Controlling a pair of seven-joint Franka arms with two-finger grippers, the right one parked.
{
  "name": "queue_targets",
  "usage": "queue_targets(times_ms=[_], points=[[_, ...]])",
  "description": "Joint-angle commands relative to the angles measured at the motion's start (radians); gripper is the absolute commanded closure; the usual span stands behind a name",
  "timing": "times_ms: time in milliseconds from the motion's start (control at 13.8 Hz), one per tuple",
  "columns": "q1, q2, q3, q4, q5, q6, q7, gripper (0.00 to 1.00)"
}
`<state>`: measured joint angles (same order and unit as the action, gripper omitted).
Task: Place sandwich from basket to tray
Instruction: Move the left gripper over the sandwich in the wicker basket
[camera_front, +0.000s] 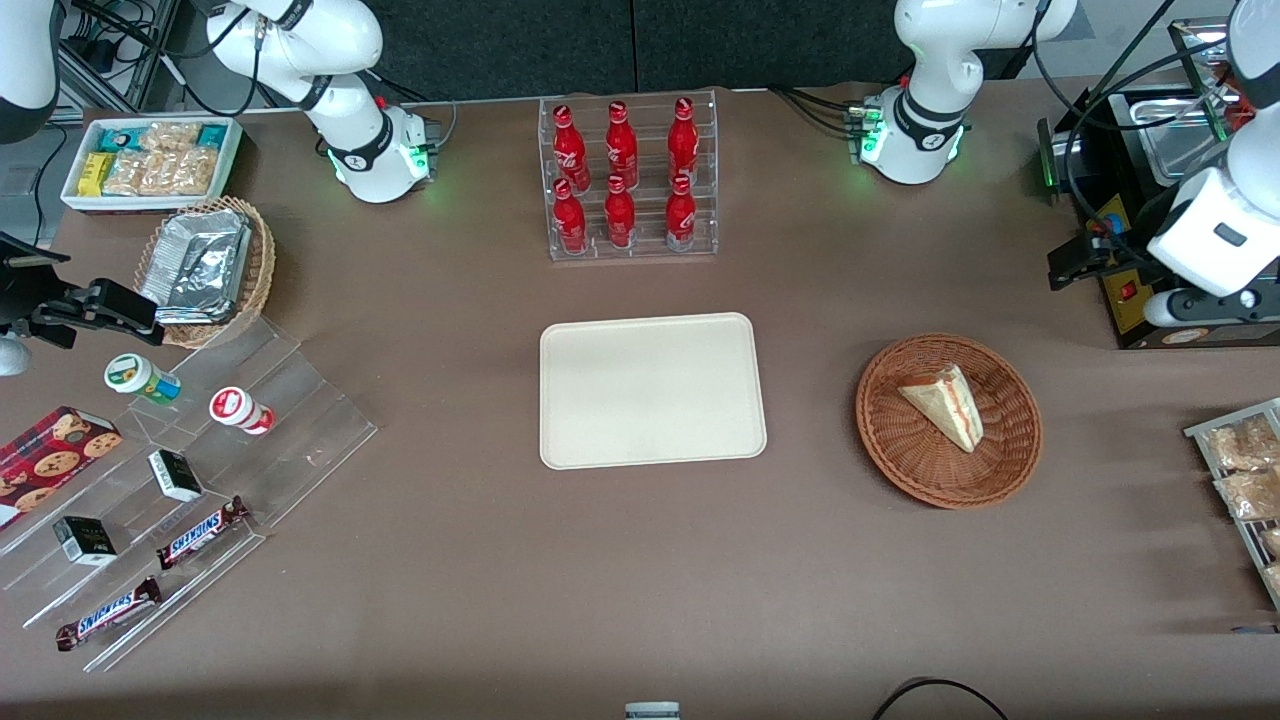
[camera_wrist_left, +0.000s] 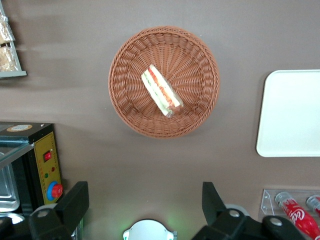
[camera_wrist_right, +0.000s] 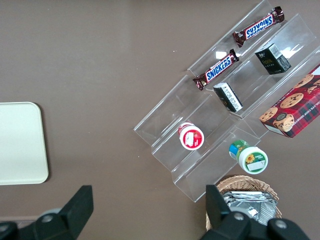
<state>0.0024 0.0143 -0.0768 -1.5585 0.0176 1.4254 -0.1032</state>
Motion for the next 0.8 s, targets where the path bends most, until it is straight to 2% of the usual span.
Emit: queue_targets(times_ms=[0,218,509,727], points=[[-0.013,-0.011,0.019,0.009,-0.008,-0.039,0.052,0.0],[-0.012,-0.005,0.028,-0.056,-0.008,0.021,0.053,0.0],[-0.01,-0.016,0.028,-0.306,-0.001,0.267,0.016,0.0],[-0.019,-0.002,0.023,-0.406,-0.004,0.49,-0.259,0.0]])
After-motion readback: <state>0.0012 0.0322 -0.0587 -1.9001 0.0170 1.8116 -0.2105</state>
